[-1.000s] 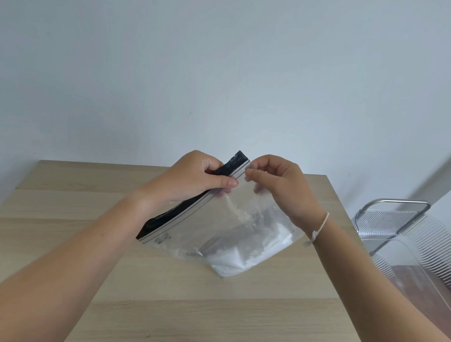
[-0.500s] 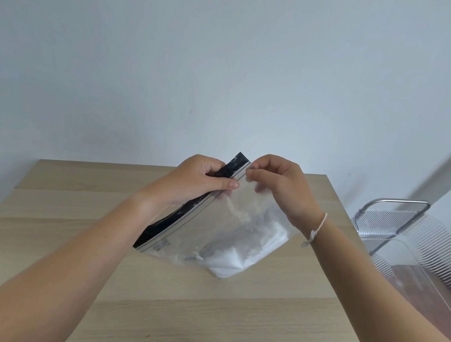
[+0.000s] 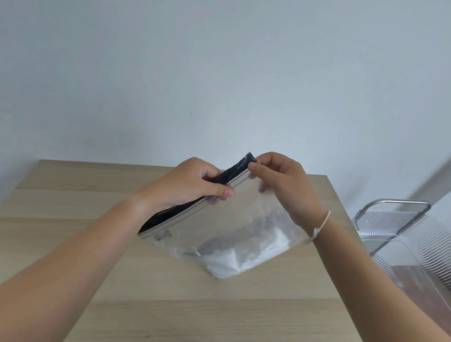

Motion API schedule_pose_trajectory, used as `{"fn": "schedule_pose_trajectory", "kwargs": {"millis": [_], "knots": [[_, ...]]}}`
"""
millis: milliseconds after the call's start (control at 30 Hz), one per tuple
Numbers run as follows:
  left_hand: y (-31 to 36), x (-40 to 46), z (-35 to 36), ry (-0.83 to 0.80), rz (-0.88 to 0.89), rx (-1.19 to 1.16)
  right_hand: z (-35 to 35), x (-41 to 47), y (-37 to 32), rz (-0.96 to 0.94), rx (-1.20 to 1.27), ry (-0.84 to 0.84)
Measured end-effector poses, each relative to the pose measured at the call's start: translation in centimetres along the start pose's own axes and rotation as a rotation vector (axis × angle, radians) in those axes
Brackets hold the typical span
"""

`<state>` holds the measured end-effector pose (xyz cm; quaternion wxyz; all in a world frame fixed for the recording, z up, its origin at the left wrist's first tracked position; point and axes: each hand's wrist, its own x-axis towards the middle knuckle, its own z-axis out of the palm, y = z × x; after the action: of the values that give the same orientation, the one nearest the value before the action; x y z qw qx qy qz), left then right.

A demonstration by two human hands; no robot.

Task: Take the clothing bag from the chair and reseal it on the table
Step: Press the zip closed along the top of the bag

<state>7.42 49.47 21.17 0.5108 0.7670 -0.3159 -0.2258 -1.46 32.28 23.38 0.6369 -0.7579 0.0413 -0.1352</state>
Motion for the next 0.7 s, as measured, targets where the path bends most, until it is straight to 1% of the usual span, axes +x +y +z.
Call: {"fn": "schedule_pose_trajectory", "kwargs": {"millis": [200, 400, 600, 700], "knots": [[0.3, 0.0, 0.3, 0.023, 0.018, 0.027, 0.0, 0.2, 0.2, -0.028, -0.057, 0.042], [0.2, -0.2, 1.4, 0.028, 0.080, 0.069, 0.0, 0.4, 0.5, -0.058, -0.215, 0.106], [-0.3, -0.2, 0.7, -0.016, 0.016, -0.026, -0.4, 0.4, 0.8, -0.046, -0.202, 0.118], [-0.6, -0.4, 0.4, 0.007, -0.019, -0.014, -1.1, 0.6, 0.5, -0.021, -0.140, 0.098]]}}
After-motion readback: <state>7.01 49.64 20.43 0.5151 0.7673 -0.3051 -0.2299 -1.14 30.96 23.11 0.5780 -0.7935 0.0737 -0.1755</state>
